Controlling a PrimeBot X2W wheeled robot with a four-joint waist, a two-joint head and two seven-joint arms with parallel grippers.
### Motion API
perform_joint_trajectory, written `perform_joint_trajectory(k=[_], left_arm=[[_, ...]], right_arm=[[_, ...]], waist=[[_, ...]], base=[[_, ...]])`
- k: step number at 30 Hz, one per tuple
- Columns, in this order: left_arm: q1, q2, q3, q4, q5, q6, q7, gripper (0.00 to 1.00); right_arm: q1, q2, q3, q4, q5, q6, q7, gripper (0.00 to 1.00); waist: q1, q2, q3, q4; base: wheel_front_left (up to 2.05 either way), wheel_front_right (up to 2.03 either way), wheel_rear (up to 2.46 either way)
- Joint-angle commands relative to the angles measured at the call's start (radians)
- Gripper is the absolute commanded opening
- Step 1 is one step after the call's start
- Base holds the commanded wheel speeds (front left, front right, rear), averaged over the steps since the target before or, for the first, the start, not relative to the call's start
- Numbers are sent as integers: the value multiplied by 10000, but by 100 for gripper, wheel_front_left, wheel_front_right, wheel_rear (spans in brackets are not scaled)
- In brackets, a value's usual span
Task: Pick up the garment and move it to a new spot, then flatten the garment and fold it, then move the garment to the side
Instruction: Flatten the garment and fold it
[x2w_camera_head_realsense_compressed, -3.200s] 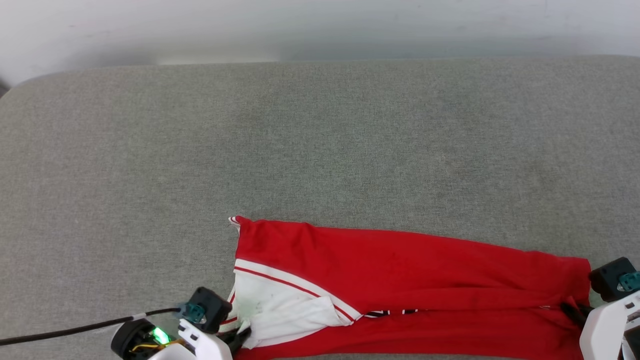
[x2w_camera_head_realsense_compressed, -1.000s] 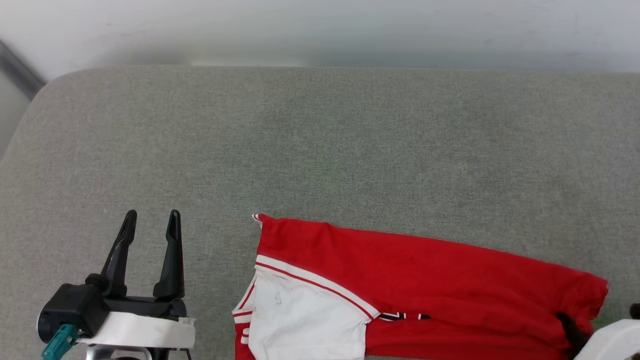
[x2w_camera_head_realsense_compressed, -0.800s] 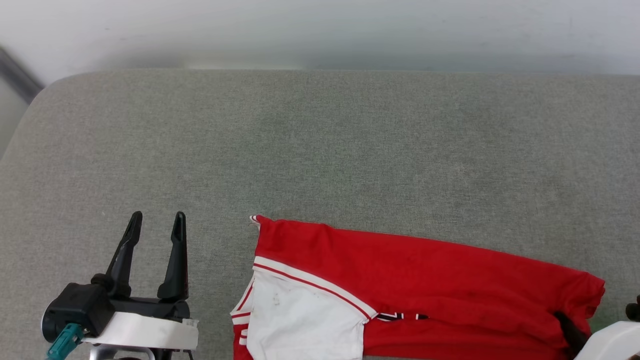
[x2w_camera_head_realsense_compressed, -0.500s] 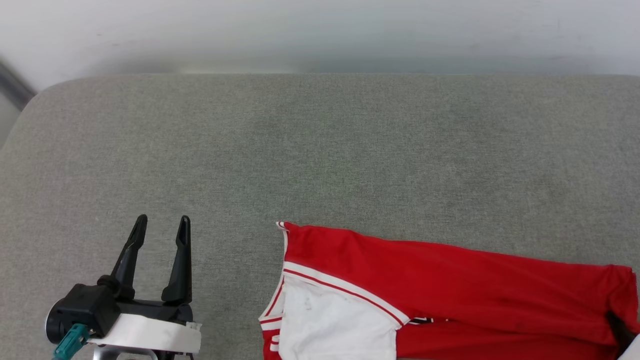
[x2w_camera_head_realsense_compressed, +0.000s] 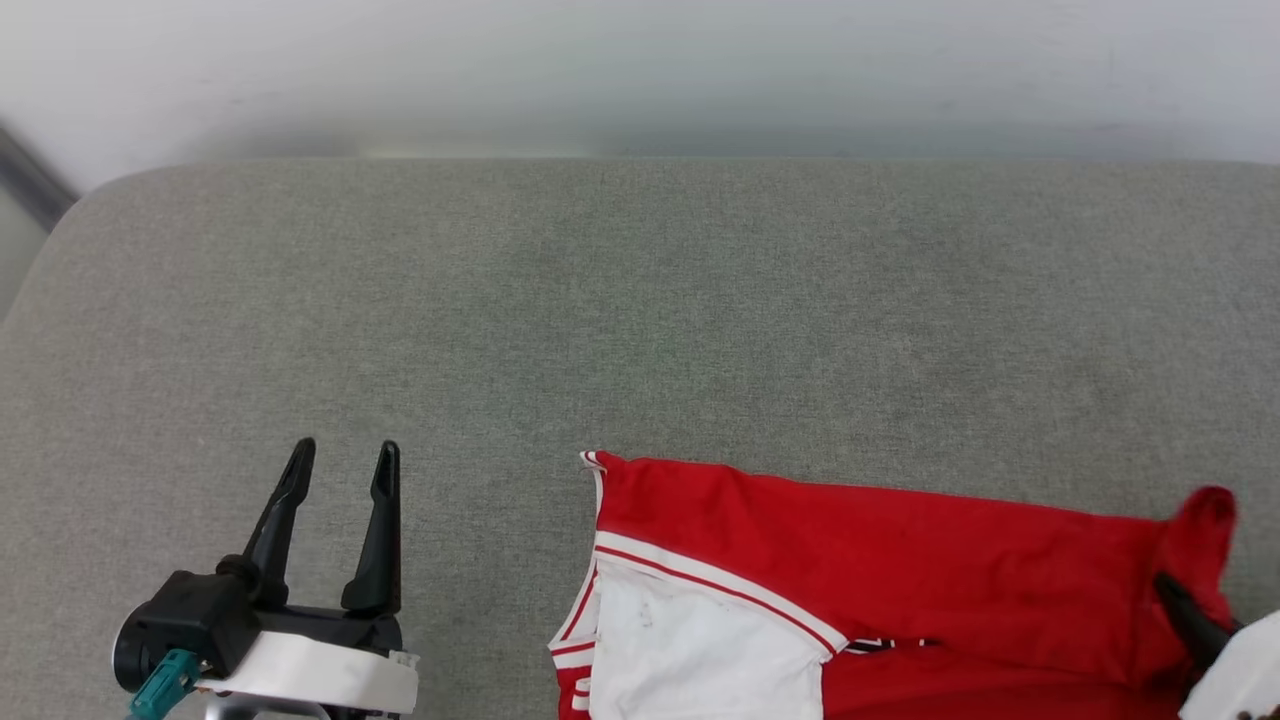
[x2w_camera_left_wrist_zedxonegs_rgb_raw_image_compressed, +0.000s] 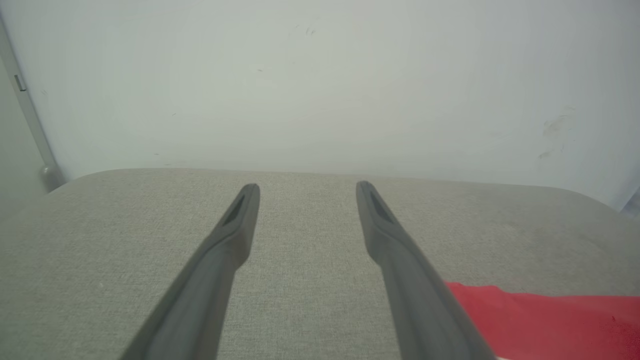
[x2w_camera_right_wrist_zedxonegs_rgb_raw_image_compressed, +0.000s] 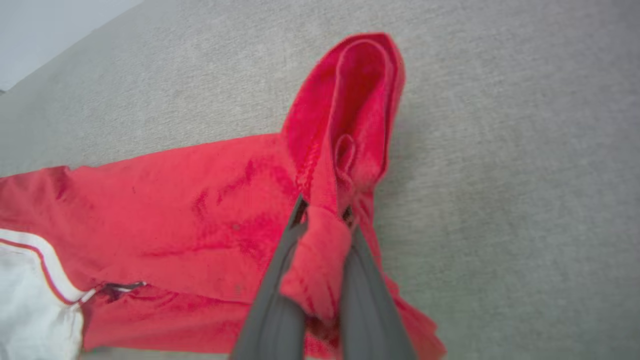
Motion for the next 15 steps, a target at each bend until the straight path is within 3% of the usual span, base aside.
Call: perform_joint_trajectory(k=[1, 9, 15], left_arm=[[98, -5, -18, 27, 40, -13, -25, 100], [125, -169, -210, 219, 27, -14, -25, 100], [176, -173, -327, 317, -7, -14, -24, 100]], right_arm=[[149, 106, 105, -189, 91, -4, 111, 0], [605, 1400, 1413, -2237, 367, -4, 1549, 0], [299, 1708, 2430, -2469, 764, -4, 1749, 0]], waist=[[-1, 0, -44, 29], [-1, 0, -325, 308], [-1, 0, -464, 580]], base=[[0, 0, 0], [0, 0, 0], [0, 0, 0]])
